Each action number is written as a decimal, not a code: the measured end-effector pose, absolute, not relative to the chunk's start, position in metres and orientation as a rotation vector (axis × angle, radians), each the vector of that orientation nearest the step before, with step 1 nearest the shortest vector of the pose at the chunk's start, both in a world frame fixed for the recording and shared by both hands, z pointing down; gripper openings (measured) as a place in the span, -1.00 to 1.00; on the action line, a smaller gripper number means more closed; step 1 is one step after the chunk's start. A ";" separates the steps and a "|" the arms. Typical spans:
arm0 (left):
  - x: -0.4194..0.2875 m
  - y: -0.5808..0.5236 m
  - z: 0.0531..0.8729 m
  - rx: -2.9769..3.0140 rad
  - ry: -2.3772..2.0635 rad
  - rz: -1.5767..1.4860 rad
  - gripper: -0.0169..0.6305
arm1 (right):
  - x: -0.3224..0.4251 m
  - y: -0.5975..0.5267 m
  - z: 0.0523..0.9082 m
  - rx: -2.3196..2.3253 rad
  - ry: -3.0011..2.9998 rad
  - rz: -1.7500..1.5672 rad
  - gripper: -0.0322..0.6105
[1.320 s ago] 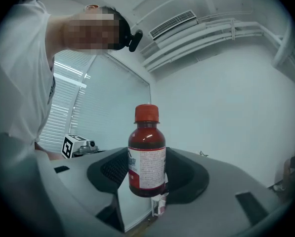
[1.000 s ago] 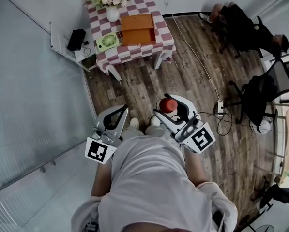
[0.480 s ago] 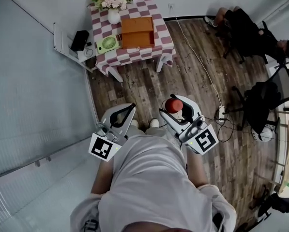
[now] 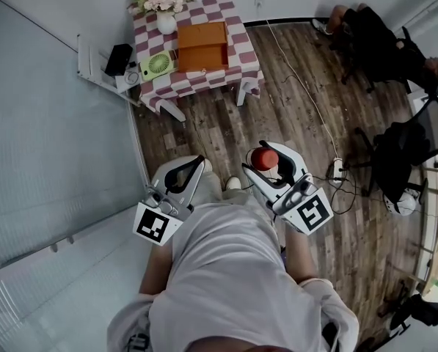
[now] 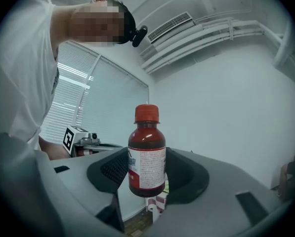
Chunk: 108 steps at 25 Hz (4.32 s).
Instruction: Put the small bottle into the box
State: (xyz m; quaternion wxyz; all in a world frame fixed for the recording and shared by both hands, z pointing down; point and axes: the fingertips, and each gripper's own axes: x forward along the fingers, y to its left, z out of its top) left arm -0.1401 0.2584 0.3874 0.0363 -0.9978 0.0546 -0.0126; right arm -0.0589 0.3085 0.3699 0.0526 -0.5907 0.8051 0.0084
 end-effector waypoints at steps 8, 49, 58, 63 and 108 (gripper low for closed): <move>-0.116 0.221 0.399 -3.086 0.179 -0.059 -0.95 | -0.031 0.270 0.376 -1.799 2.465 0.006 -0.21; 0.025 -0.188 0.412 -3.157 0.173 0.030 -0.95 | 0.124 -0.137 0.399 -1.958 2.595 0.024 -0.21; 0.025 -0.190 0.429 -3.171 0.325 0.019 -0.95 | 0.137 -0.163 0.477 -1.892 2.830 -0.127 -0.21; 0.006 -0.191 0.436 -3.170 0.490 -0.009 -0.95 | 0.130 -0.180 0.548 -1.817 3.024 -0.243 -0.21; -0.135 -0.147 0.444 -2.978 1.315 -0.166 -0.95 | 0.070 -0.162 0.890 -0.910 4.255 -0.927 -0.20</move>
